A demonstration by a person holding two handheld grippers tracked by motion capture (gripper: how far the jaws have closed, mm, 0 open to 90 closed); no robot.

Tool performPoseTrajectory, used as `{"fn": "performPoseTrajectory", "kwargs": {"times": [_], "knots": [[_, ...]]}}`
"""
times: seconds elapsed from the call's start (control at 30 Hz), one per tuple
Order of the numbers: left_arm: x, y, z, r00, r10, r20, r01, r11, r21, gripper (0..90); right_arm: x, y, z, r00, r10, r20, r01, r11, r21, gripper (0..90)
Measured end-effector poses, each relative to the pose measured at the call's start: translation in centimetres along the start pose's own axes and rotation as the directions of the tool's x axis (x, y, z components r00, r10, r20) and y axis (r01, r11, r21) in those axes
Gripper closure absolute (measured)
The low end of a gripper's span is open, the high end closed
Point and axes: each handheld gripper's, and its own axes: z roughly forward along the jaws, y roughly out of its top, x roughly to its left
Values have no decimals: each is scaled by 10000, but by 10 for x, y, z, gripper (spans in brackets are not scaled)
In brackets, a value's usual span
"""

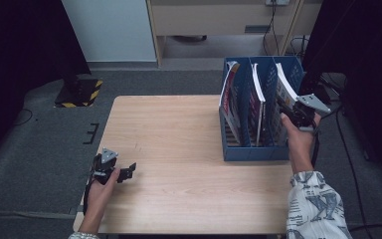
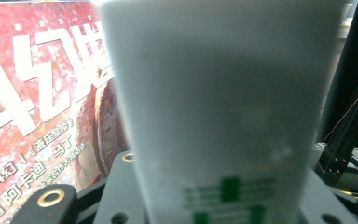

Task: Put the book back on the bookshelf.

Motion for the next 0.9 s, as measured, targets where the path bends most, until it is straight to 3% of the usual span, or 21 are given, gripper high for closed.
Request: {"fn": "performPoseTrajectory", "kwargs": {"times": [0.4, 0.73, 0.9], "knots": [[0, 0, 0, 10000, 13, 3, -13, 10000, 0, 65, 2, -1, -1, 9996, 129, -243, -125, 9998, 164, 535], [-1, 0, -1, 10000, 70, 19, -70, 10000, 17, 65, 2, -2, -3, 9995, 95, -308, -89, 9998, 196, 361], [-1, 0, 0, 10000, 36, 8, -36, 10000, -2, 65, 1, -2, -5, 9987, 209, -455, -188, 9988, 454, 284]]}}
